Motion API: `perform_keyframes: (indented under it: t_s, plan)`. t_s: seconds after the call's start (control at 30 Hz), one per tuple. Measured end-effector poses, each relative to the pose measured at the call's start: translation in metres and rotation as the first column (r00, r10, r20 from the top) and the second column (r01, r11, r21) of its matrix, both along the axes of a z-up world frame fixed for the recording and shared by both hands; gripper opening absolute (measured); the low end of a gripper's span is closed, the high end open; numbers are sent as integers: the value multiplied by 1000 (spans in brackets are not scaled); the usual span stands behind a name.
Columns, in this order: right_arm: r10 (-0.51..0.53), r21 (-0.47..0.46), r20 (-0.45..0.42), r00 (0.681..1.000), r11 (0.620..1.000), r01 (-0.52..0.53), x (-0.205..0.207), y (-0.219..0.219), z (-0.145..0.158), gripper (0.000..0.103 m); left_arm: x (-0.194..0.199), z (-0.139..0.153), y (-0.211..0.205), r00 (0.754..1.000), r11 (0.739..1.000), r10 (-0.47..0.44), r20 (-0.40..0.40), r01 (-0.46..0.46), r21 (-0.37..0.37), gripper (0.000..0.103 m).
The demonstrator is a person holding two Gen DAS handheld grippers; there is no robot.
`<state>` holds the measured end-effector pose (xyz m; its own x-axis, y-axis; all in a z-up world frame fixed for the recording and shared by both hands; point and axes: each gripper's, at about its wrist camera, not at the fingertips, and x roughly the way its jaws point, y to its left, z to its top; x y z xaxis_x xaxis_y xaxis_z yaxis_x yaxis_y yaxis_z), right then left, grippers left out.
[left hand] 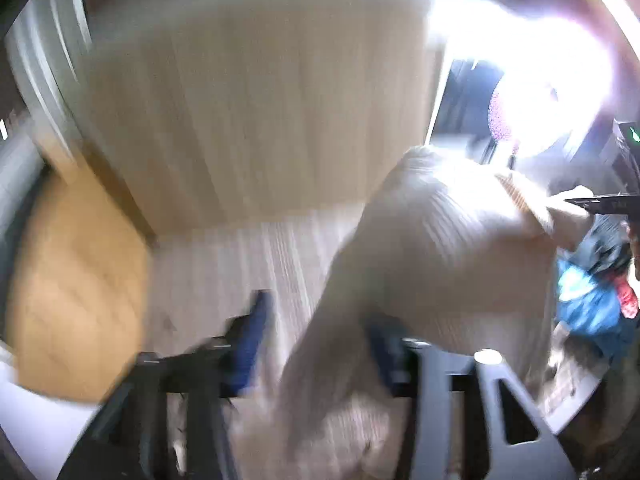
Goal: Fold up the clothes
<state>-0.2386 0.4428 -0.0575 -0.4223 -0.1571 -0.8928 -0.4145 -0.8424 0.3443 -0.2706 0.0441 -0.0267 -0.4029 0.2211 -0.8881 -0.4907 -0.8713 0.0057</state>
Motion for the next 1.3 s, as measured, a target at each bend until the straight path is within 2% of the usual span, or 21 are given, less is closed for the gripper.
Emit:
perform_keyframes:
  t_s: [0.07, 0.13, 0.17, 0.23, 0.33, 0.37, 0.4, 0.5, 0.6, 0.7, 0.73, 0.77, 0.8, 0.83, 0.97, 1.07, 1.1, 1.17, 1.2, 1.27, 1.3]
  plan:
    - [-4, -71, 21, 1000, 997, 6, 9, 14, -48, 25, -15, -53, -15, 994, 999, 47, 94, -49, 16, 21]
    - [21, -55, -5, 1000, 998, -22, 23, 21, -73, 25, -22, -82, -27, 987, 996, 61, 149, -70, 56, 23]
    - [44, -17, -18, 999, 999, -44, 27, 24, -84, 28, -27, -90, -26, 985, 996, 49, 163, -62, 71, 25]
    - [90, 106, -22, 996, 991, -88, 23, 25, -95, 32, -37, -103, -21, 983, 995, 24, 183, -42, 94, 38]
    - [205, 245, -26, 978, 950, -192, 1, 21, -108, 39, -48, -113, 7, 985, 997, -34, 169, 22, 71, 45]
    - [237, 270, -22, 971, 937, -223, -10, 21, -114, 47, -53, -117, 18, 985, 997, -51, 167, 41, 64, 48]
    - [245, 274, -12, 969, 933, -233, -21, 24, -121, 50, -60, -125, 31, 983, 997, -67, 173, 57, 58, 50]
    - [263, 269, 10, 965, 928, -256, -51, 35, -140, 50, -82, -146, 59, 982, 997, -78, 171, 72, 42, 50]
    - [250, 168, 1, 968, 955, -246, -63, 51, -160, 50, -102, -177, 85, 978, 996, -94, 187, 94, 12, 50]
    - [250, 113, -34, 968, 963, -245, -59, 55, -169, 50, -110, -200, 103, 970, 992, -128, 208, 129, 8, 50]
    - [250, 92, -56, 967, 965, -244, -57, 56, -171, 50, -110, -201, 105, 971, 992, -129, 199, 128, 22, 47]
    - [249, 71, -79, 965, 967, -244, -55, 56, -173, 45, -109, -203, 108, 973, 991, -131, 190, 127, 35, 41]
    - [251, 48, -99, 963, 968, -247, -53, 56, -174, 18, -108, -203, 109, 974, 991, -132, 184, 125, 50, 14]
    - [253, 43, -117, 961, 968, -249, -49, 55, -172, 3, -107, -200, 108, 974, 990, -132, 184, 121, 69, 10]
    - [229, 100, -214, 950, 972, -212, -24, 55, -134, 4, -102, -163, 91, 989, 992, -107, 107, 99, 75, 9]
    - [128, 161, -303, 944, 984, -82, -2, 73, -86, 3, -102, -131, 76, 997, 996, -75, 16, 74, 55, 9]
    - [105, 198, -296, 949, 979, -47, -3, 78, -80, 3, -108, -127, 74, 998, 997, -62, -2, 62, 43, 9]
    - [78, 281, -242, 967, 960, -7, -16, 84, -81, 5, -119, -122, 70, 999, 999, -36, -30, 36, 14, 22]
    - [62, 308, -205, 977, 951, 5, -21, 86, -84, 7, -122, -126, 69, 1000, 1000, -20, -23, 19, -17, 32]
    - [26, 326, -105, 994, 945, 10, -30, 90, -97, 10, -129, -135, 68, 1000, 997, 13, -10, -14, -78, 32]
    - [15, 319, -91, 996, 948, 15, -29, 91, -99, 11, -133, -139, 67, 1000, 994, 30, -4, -30, -109, 32]
